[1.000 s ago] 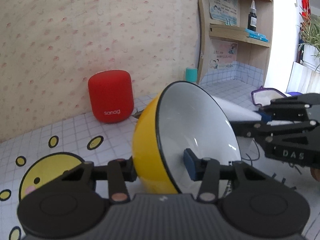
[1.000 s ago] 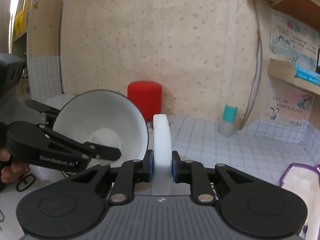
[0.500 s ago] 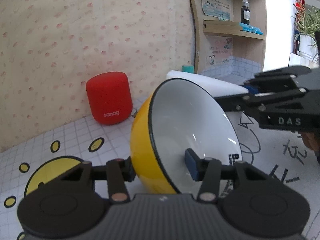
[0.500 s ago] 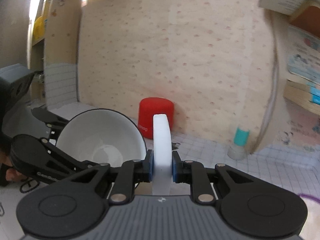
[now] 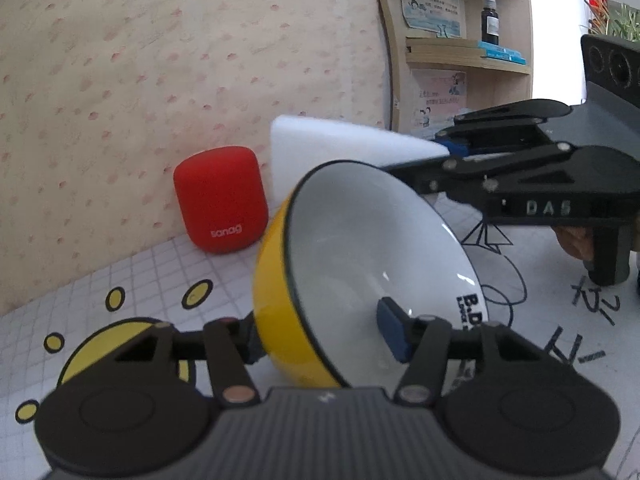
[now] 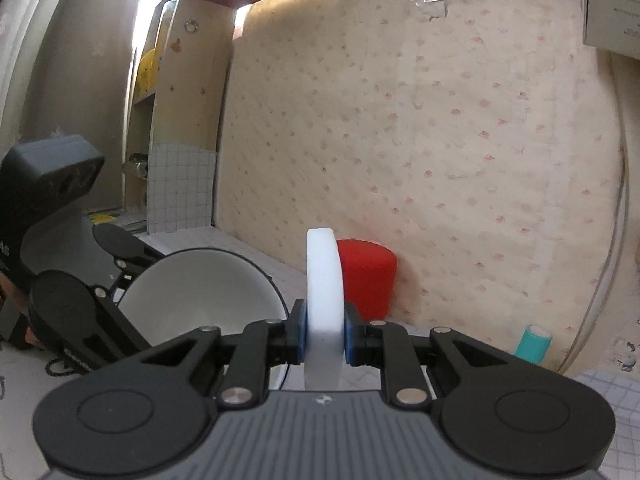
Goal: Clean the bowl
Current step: 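Rub the sponge along the bowl rim with the right tool while the left tool holds the bowl, then wipe the sponge across the bowl interior with the right tool while the left tool tilts it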
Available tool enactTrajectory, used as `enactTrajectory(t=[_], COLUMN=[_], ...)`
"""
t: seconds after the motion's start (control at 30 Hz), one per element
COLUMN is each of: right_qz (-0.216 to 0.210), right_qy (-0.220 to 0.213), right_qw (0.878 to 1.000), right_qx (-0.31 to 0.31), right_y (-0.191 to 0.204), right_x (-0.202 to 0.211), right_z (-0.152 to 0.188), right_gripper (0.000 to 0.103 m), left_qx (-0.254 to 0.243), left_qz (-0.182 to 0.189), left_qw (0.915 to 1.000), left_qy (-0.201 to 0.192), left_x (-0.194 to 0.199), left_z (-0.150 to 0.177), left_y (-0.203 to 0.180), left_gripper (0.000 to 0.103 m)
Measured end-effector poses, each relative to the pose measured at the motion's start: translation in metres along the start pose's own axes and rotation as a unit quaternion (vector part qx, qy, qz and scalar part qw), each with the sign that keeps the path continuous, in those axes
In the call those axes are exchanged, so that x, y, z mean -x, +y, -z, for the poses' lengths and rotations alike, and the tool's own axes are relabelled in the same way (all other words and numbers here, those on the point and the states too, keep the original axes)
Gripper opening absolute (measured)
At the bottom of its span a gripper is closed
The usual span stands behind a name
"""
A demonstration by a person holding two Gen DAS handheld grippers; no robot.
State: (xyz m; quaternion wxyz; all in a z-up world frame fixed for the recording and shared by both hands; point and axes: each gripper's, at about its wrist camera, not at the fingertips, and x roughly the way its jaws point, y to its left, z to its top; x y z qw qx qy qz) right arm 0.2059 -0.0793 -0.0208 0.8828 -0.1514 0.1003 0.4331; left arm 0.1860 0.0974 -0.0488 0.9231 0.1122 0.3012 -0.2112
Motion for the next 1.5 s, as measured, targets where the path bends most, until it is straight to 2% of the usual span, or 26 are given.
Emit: enactTrajectory(t=[0.07, 0.17, 0.27, 0.4, 0.5, 0.6, 0.93, 1.1, 1.3, 1.4, 1.5], right_qz=[0.007, 0.005, 0.001, -0.004, -0.016, -0.030, -0.053, -0.069, -0.074, -0.079, -0.079], right_qy=[0.008, 0.015, 0.015, 0.016, 0.008, 0.003, -0.010, -0.026, -0.025, -0.031, -0.038], right_qw=[1.000, 1.000, 1.000, 1.000, 1.000, 1.000, 0.998, 0.997, 0.996, 0.996, 0.996], right_qx=[0.019, 0.011, 0.009, 0.007, 0.006, 0.007, 0.015, 0.025, 0.032, 0.034, 0.034], right_y=[0.002, 0.000, 0.000, 0.000, 0.001, 0.003, 0.010, 0.019, 0.027, 0.028, 0.029], right_x=[0.000, 0.001, 0.002, 0.004, 0.008, 0.011, 0.019, 0.022, 0.018, 0.020, 0.021], right_z=[0.001, 0.001, 0.001, 0.002, 0.001, 0.001, 0.003, 0.001, 0.002, 0.001, 0.001], right_gripper=[0.017, 0.017, 0.017, 0.017, 0.017, 0.017, 0.017, 0.017, 0.017, 0.017, 0.017], left_qx=[-0.005, -0.008, 0.012, 0.016, 0.046, 0.065, 0.076, 0.097, 0.092, 0.112, 0.108], left_qz=[-0.011, -0.021, -0.025, -0.072, -0.091, -0.109, -0.174, -0.185, -0.214, -0.217, -0.228], left_qw=[0.9999, 0.9997, 0.9995, 0.9966, 0.9939, 0.9906, 0.9804, 0.9769, 0.9716, 0.9691, 0.9668], left_qy=[0.003, 0.001, 0.013, 0.036, 0.042, 0.052, 0.054, 0.044, 0.042, 0.038, 0.038], left_x=[-0.001, -0.002, -0.003, 0.001, 0.005, 0.009, 0.021, 0.030, 0.037, 0.041, 0.041], left_z=[-0.002, -0.001, -0.001, -0.003, -0.004, -0.004, 0.000, 0.003, 0.005, 0.008, 0.007], left_y=[-0.005, -0.010, -0.013, -0.028, -0.029, -0.033, -0.054, -0.051, -0.052, -0.049, -0.053], left_gripper=[0.054, 0.056, 0.058, 0.062, 0.067, 0.067, 0.067, 0.067, 0.067, 0.067, 0.067])
